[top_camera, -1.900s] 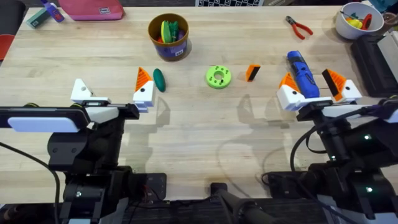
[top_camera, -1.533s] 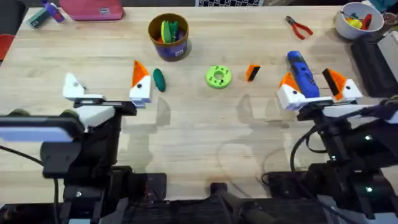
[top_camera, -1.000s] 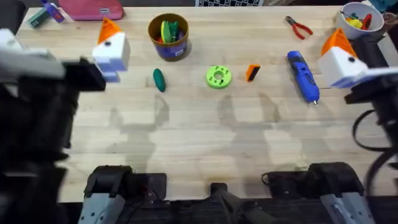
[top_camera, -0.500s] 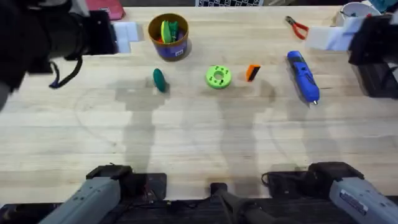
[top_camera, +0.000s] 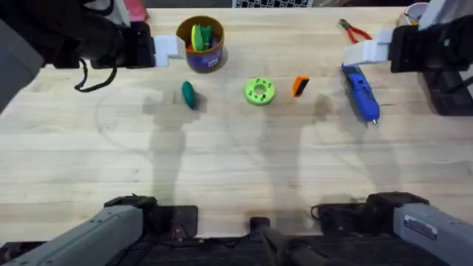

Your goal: Pick up the gripper from the table and insert it into the empty holder that is missing its gripper. Then pick up a screw, insert it into the mounting hole, and use the screwdriver to tighten it. Finally, clean up the table by picking up the vegetable and placing it into the bucket.

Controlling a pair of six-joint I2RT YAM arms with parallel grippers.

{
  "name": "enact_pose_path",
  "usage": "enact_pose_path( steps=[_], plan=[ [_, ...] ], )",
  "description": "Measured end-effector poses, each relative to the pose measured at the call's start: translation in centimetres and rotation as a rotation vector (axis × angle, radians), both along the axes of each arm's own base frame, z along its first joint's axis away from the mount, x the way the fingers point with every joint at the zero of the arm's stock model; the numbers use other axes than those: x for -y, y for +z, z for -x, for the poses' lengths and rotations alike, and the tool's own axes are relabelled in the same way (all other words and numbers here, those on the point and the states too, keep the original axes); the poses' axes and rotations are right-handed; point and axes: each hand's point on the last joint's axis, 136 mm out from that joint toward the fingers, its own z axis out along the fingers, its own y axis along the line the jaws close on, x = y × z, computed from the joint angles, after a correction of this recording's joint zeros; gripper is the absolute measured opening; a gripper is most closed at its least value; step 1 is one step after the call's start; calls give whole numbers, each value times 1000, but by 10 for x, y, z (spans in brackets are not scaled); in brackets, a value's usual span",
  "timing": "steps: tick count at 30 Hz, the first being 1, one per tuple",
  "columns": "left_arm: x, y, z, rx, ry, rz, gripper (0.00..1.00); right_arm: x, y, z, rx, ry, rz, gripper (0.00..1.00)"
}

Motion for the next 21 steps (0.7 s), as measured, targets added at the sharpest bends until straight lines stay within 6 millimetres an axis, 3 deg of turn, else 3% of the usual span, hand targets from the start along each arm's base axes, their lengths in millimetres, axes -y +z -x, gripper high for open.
enact_pose_path(
  steps=[7,13,18,21],
  plan=[
    [24,-15,4,-75,-10,79,985,0,0,0,-2,0,0,994],
    [50,-57,-2,-242,44,139,985,0,0,0,-2,0,0,994],
    [49,-86,-8,-395,127,134,985,0,0,0,-1,0,0,994],
    [48,-99,-22,-422,159,122,985,0,0,0,1,0,0,994]
  ],
)
